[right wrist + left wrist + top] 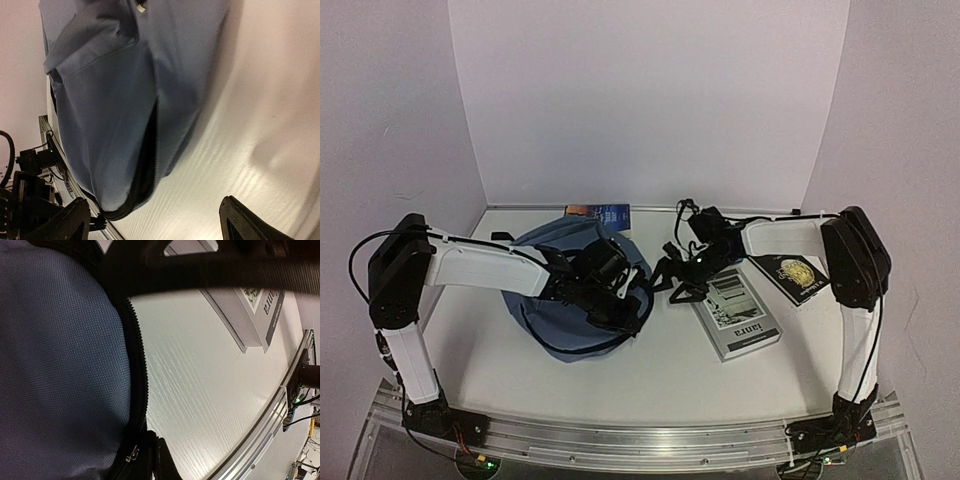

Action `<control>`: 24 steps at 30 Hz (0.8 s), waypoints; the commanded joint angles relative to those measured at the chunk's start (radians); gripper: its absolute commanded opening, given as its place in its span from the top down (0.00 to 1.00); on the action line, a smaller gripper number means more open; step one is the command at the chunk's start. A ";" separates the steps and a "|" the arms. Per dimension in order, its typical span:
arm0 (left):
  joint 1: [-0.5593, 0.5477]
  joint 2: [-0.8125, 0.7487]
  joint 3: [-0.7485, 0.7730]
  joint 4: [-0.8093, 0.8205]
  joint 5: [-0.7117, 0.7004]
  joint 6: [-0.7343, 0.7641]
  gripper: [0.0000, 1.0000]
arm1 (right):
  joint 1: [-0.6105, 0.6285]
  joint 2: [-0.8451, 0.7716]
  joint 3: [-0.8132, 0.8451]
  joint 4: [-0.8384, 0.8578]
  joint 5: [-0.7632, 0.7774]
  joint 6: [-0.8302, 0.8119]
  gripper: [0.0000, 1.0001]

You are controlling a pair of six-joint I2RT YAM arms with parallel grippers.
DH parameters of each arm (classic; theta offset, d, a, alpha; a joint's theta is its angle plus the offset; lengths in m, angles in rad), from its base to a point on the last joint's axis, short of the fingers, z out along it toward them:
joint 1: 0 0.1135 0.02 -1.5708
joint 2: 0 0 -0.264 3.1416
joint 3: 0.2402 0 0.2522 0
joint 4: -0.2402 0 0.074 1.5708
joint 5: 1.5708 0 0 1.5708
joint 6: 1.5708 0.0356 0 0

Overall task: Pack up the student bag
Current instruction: Unzip the student bag at the center of the board.

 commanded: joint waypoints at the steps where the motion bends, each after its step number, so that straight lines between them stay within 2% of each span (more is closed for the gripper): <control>1: 0.001 0.005 0.060 0.040 0.008 0.015 1.00 | 0.058 -0.010 -0.007 0.028 -0.004 0.007 0.13; 4: 0.002 -0.001 0.054 0.042 0.018 0.013 1.00 | 0.065 0.026 0.009 0.037 -0.007 0.035 0.28; 7: 0.001 -0.012 0.041 0.024 0.027 0.003 1.00 | 0.064 0.054 0.058 0.038 -0.002 0.048 0.60; 9: -0.001 -0.038 0.010 0.008 0.030 -0.006 1.00 | 0.059 0.055 0.090 0.032 0.029 0.043 0.86; 11: -0.002 -0.080 -0.048 0.014 0.027 -0.025 1.00 | 0.043 0.045 0.100 0.024 0.064 0.032 1.00; 17: -0.011 -0.214 -0.210 -0.023 0.007 -0.081 1.00 | -0.002 0.042 0.135 -0.026 0.104 -0.033 1.00; 24: -0.059 -0.260 -0.267 -0.061 -0.003 -0.097 1.00 | -0.003 0.157 0.368 -0.134 0.172 -0.136 1.00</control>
